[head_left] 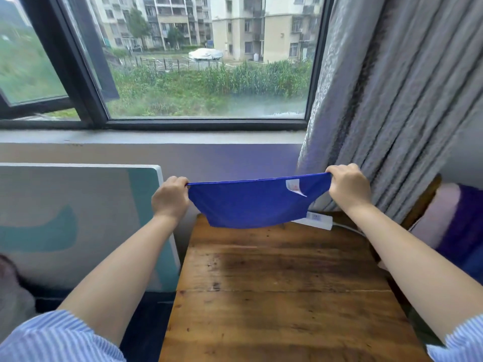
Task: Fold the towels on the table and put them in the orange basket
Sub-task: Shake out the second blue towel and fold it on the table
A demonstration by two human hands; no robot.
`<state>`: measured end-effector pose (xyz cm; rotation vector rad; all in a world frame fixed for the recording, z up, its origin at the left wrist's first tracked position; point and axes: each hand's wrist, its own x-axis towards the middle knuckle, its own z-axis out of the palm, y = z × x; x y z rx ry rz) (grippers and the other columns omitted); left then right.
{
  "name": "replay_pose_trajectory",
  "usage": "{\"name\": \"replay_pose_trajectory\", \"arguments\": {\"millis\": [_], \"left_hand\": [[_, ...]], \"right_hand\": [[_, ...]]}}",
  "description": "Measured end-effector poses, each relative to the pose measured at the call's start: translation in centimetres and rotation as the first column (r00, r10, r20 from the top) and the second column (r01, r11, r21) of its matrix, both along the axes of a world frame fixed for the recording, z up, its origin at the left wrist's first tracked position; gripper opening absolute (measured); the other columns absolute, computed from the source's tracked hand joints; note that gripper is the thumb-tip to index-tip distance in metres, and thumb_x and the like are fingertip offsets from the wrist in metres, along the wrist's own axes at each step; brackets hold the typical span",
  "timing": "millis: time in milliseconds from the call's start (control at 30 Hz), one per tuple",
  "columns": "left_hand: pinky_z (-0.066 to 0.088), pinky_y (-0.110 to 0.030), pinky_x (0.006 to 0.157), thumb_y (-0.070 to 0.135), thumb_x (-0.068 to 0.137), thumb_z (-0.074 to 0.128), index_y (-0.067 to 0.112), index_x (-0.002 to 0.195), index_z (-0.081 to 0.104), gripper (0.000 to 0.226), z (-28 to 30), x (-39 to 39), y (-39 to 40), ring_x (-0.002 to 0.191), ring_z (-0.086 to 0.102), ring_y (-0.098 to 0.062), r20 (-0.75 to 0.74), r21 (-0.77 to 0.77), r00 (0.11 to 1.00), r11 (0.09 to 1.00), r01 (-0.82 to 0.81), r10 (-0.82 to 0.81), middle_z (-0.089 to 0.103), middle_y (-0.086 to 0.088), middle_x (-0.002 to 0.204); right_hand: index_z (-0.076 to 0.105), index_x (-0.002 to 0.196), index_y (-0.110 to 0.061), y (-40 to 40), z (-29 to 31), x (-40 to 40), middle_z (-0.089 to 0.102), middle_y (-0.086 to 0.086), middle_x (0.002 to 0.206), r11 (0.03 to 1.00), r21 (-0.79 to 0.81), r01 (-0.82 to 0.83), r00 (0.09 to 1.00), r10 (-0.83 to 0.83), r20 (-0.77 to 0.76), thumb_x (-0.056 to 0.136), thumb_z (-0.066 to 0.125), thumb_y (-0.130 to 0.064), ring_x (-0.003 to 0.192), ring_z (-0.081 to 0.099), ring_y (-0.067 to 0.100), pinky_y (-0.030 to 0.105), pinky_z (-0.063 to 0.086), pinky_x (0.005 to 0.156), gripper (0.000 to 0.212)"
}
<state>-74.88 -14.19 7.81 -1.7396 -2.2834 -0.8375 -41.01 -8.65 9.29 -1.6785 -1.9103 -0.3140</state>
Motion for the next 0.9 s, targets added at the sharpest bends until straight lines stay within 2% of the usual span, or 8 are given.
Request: {"name": "replay_pose_trajectory", "arguments": {"millis": [133, 267, 467, 533, 700, 900], "left_hand": [[0.042, -0.038, 0.071, 0.010, 0.093, 0.040, 0.000, 0.104, 0.060, 0.025, -0.1, 0.1, 0.0, 0.096, 0.055, -0.037, 0.020, -0.026, 0.999, 0.999, 0.029, -0.029, 0.059, -0.020, 0.108], [0.037, -0.034, 0.068, 0.009, 0.093, 0.038, -0.001, 0.102, 0.056, 0.023, -0.7, 0.6, 0.5, 0.093, 0.055, -0.038, 0.085, -0.091, 0.996, 0.996, 0.020, -0.013, 0.061, -0.021, 0.105], [0.041, -0.036, 0.074, 0.006, 0.093, 0.037, -0.003, 0.103, 0.056, 0.023, -2.4, 0.8, 1.9, 0.097, 0.055, -0.039, 0.164, -0.219, 0.986, 0.975, 0.039, -0.002, 0.062, -0.025, 0.104], [0.042, -0.038, 0.076, 0.006, 0.093, 0.037, -0.005, 0.104, 0.055, 0.024, -3.0, 0.9, 2.5, 0.099, 0.054, -0.039, 0.186, -0.239, 0.983, 0.971, 0.030, 0.015, 0.062, -0.026, 0.106], [0.040, -0.037, 0.078, 0.004, 0.094, 0.036, -0.006, 0.106, 0.054, 0.024, -3.2, 1.1, 4.8, 0.103, 0.053, -0.038, 0.251, -0.200, 0.967, 0.980, 0.006, 0.045, 0.060, -0.026, 0.110], [0.034, -0.028, 0.077, -0.003, 0.090, 0.040, -0.010, 0.102, 0.056, 0.021, -2.6, 1.1, 5.7, 0.100, 0.052, -0.038, 0.342, 0.058, 0.939, 0.998, 0.018, -0.037, 0.058, -0.028, 0.107]], "right_hand": [[0.066, 0.099, 0.002, 0.0, -0.3, 0.4, 0.068, 0.023, 0.091, 0.998, -0.055, -0.018, 0.999, 0.021, 0.050, 0.081, 0.046, 0.006, 0.094, 0.052, 0.037, 0.035, 0.040, 0.068, 0.027], [0.066, 0.102, -0.001, 0.2, -1.0, 0.7, 0.068, 0.022, 0.096, 0.989, -0.144, -0.029, 1.000, 0.028, -0.008, 0.083, 0.044, 0.003, 0.098, 0.053, 0.036, 0.032, 0.039, 0.069, 0.029], [0.066, 0.103, -0.005, 1.3, -2.7, 0.5, 0.066, 0.019, 0.104, 0.957, -0.290, -0.003, 0.999, -0.008, -0.038, 0.085, 0.042, 0.000, 0.102, 0.055, 0.035, 0.030, 0.037, 0.067, 0.030], [0.065, 0.106, -0.007, 2.1, -3.3, 0.2, 0.066, 0.019, 0.106, 0.948, -0.319, 0.013, 0.997, -0.035, -0.062, 0.085, 0.042, 0.000, 0.105, 0.054, 0.035, 0.032, 0.041, 0.070, 0.032], [0.064, 0.109, -0.002, 4.0, -4.2, -0.5, 0.066, 0.021, 0.104, 0.973, -0.229, 0.037, 0.986, -0.074, -0.152, 0.085, 0.040, 0.005, 0.106, 0.049, 0.037, 0.036, 0.041, 0.070, 0.035], [0.065, 0.102, 0.005, 5.1, -3.7, -0.5, 0.067, 0.024, 0.098, 1.000, -0.019, -0.022, 0.979, 0.018, -0.201, 0.086, 0.040, 0.007, 0.100, 0.051, 0.040, 0.042, 0.042, 0.072, 0.030]]}}
